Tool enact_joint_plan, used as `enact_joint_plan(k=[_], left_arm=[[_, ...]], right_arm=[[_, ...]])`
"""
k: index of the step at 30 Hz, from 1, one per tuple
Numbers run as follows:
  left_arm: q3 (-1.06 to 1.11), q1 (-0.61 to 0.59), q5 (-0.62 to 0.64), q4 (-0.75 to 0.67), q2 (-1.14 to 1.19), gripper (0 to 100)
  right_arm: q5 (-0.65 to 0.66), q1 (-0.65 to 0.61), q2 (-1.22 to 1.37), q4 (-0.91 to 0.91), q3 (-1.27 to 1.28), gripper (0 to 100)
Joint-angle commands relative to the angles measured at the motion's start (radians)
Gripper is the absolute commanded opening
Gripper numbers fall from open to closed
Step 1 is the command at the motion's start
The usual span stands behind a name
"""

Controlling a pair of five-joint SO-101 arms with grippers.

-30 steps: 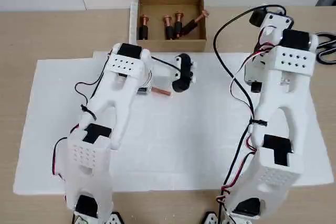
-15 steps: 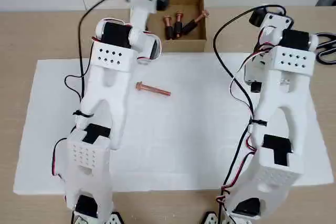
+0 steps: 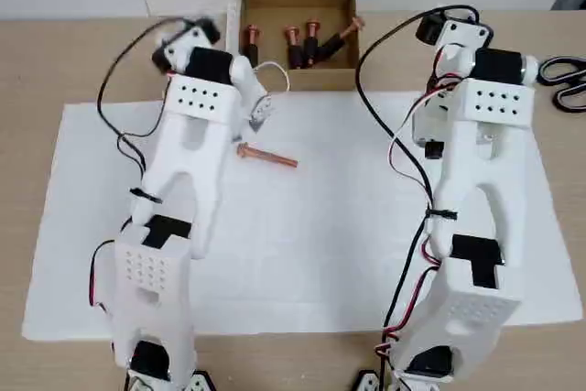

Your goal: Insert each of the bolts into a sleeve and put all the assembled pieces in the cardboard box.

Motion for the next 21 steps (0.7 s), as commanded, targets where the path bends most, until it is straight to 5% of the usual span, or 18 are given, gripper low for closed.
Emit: enact_joint_plan(k=[1,7,21], left_arm=[[0.010,0.002,0.057,0.015,-0.003,9],[0.004,0.003,0.195,0.012,0.061,9],[-0.081,0.017,0.298,-0.046,0.175,9]], right_arm=[[-0.009,-0.005,-0.070,0.015,-0.055,0.3],[-0.009,-0.007,-0.070,0.015,-0.055,0.3],[-0.009,-0.010,-0.071,0.013,-0.037,0.3]])
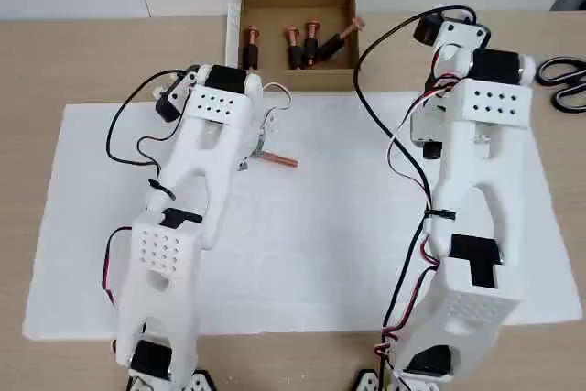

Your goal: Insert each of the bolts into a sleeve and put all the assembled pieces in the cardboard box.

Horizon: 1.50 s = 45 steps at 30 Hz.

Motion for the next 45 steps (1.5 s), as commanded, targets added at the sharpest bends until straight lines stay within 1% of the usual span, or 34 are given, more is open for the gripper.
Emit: enact_joint_plan(k=[1,5,13,15,17,19,26,35,38,45], left_arm=[[-0.079,0.017,0.006,0.003,-0.014,9],[-0.134,0.032,0.006,0.049,-0.009,9],[-0.133,0.032,0.014,0.051,-0.005,9],[-0.133,0.032,0.043,0.051,-0.005,14],[-0.133,0.034,0.051,0.051,0.000,20],[-0.137,0.037,0.054,0.051,0.020,23],[-0.140,0.031,0.054,0.040,0.109,23],[-0.140,0.031,0.054,0.037,0.109,23],[-0.140,0.032,0.054,0.037,0.109,18],[-0.142,0.038,0.054,0.035,0.107,1]], right_arm=[[-0.009,-0.005,-0.071,0.013,-0.028,0.3],[-0.011,-0.004,-0.071,0.005,0.003,0.3],[-0.011,-0.005,-0.071,0.004,0.003,0.3],[-0.011,-0.005,-0.071,0.004,0.003,0.3],[-0.011,-0.005,-0.071,0.004,0.003,0.3],[-0.011,-0.005,-0.071,0.004,0.003,0.3],[-0.011,-0.005,-0.071,0.004,0.003,0.3],[-0.011,-0.005,-0.071,0.004,0.003,0.3],[-0.011,-0.005,-0.071,0.004,0.005,0.3],[-0.011,-0.005,-0.071,0.004,0.005,0.3]])
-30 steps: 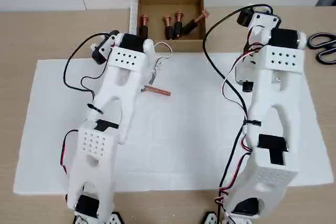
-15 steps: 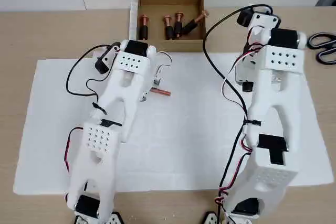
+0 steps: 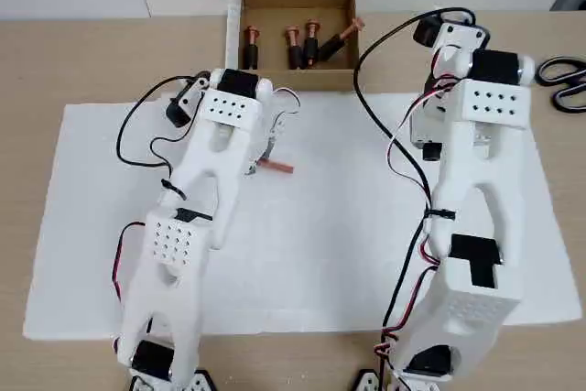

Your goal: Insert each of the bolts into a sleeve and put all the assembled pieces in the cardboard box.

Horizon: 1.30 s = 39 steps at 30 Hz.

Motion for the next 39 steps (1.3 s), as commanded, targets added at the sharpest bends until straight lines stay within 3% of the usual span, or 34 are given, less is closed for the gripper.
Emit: enact_joint_plan(k=[1,5,8,18,22,26,39], left_arm=[[-0.031,0.011,0.000,0.000,-0.021,0],[-0.031,0.017,-0.037,0.002,-0.055,1],[-0.031,0.037,-0.175,0.003,-0.107,1],[-0.022,0.023,-1.045,0.021,-0.206,1],[0.013,-0.023,-1.241,0.020,-0.199,1],[0.102,-0.063,-1.329,0.011,-0.190,1],[0.174,-0.064,-1.332,-0.058,-0.192,9]], right_arm=[[-0.011,-0.004,-0.071,0.002,-0.005,0.3],[-0.011,-0.004,-0.071,0.002,-0.005,0.3],[-0.011,-0.004,-0.071,0.002,-0.005,0.3],[-0.011,-0.004,-0.071,0.002,-0.005,0.3],[-0.011,-0.004,-0.071,0.002,-0.005,0.3],[-0.011,-0.004,-0.070,0.002,-0.005,0.4],[-0.012,-0.004,-0.070,0.002,-0.005,0.4]])
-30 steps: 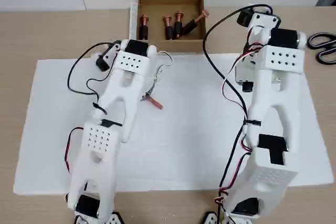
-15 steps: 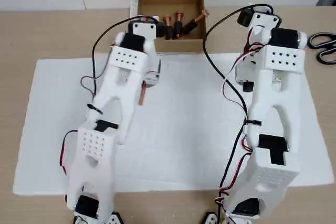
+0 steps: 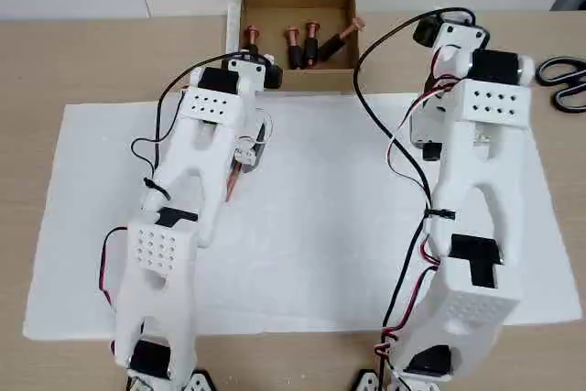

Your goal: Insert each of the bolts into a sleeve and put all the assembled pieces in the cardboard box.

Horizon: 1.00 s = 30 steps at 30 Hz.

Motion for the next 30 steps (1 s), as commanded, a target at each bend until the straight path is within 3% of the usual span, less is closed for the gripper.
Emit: enact_joint_plan(k=[1,17,22,30], left_arm=[[0.002,-0.005,-0.011,-0.035,-0.069,9],[0.005,-0.037,-0.009,-0.091,-0.063,8],[-0.002,-0.032,-0.009,-0.091,0.006,2],[-0.005,-0.034,-0.008,-0.092,0.040,2]], right_arm=[[-0.012,-0.004,-0.070,0.002,-0.005,0.4],[-0.012,-0.005,-0.070,-0.015,0.037,0.4],[-0.012,-0.005,-0.070,-0.031,0.055,0.4],[-0.012,-0.005,-0.070,-0.031,0.055,0.4]])
